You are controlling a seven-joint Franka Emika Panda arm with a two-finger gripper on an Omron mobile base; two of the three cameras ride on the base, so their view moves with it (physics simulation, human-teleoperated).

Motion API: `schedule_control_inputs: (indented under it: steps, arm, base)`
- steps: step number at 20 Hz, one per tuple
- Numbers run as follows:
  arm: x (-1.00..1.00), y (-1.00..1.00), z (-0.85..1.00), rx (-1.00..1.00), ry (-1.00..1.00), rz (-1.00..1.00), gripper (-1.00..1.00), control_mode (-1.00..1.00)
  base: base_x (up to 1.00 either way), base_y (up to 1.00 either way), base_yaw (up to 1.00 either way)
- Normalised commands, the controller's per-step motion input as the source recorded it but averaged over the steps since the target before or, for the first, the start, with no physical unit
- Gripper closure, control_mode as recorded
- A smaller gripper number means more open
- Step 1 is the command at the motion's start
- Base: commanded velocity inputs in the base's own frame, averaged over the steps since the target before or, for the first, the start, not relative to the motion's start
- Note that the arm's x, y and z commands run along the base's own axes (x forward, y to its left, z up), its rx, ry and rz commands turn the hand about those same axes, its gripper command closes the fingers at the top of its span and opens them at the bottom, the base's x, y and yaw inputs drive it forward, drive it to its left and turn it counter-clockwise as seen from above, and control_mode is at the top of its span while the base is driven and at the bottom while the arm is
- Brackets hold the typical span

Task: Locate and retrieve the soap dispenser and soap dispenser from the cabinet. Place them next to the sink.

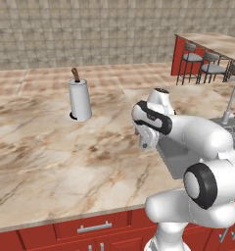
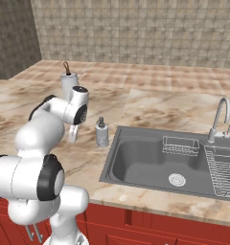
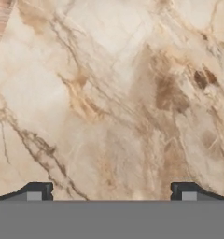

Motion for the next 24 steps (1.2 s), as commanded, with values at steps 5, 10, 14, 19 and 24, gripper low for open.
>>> schedule_control_inputs:
  steps: [5, 10, 14, 19, 24]
  arm:
    - [-0.04, 0.00, 0.00, 0.00, 0.04, -0.46, -1.00, -1.00]
    - [0.00, 0.00, 0.00, 0.00, 0.18, -0.43, -1.00, -1.00]
    - [0.00, 0.00, 0.00, 0.00, 0.20, -0.41, -1.00, -1.00]
    - [0.00, 0.00, 0.00, 0.00, 0.10, -0.45, -1.00, -1.00]
    - [-0.09, 0.00, 0.00, 0.00, 0.02, -0.45, -1.00, -1.00]
  base:
    - [0.00, 0.00, 0.00]
    - [0.00, 0.00, 0.00]
    - [0.00, 0.00, 0.00]
    - [0.00, 0.00, 0.00]
    - [0.00, 0.00, 0.00]
